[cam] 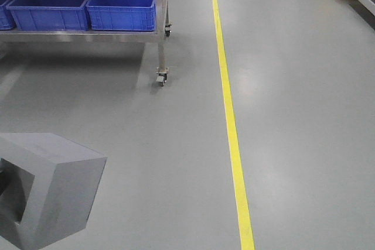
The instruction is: Sort gray base to blue bin
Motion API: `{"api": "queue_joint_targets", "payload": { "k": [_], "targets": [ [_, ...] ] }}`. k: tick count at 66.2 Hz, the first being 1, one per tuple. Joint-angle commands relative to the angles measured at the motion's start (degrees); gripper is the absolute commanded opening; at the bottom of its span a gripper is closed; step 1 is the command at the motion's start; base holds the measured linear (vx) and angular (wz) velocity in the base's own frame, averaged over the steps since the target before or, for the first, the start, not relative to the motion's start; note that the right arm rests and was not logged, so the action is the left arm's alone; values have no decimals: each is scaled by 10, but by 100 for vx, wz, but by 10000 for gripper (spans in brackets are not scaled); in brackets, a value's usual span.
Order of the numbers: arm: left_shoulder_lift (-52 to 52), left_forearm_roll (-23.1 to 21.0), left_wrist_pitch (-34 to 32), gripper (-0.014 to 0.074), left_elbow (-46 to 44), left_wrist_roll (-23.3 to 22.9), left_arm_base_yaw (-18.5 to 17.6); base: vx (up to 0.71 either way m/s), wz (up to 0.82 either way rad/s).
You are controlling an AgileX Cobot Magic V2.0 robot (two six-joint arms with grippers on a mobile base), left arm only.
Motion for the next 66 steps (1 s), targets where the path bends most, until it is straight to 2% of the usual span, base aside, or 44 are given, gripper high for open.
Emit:
{"api": "queue_joint_targets", "payload": {
  "k": [1, 66],
  "targets": [
    [3, -7, -53, -6, -17, -4, 0, 35, 1],
    [3, -7, -53, -6, -17, -4, 0, 34, -8]
  ]
}}
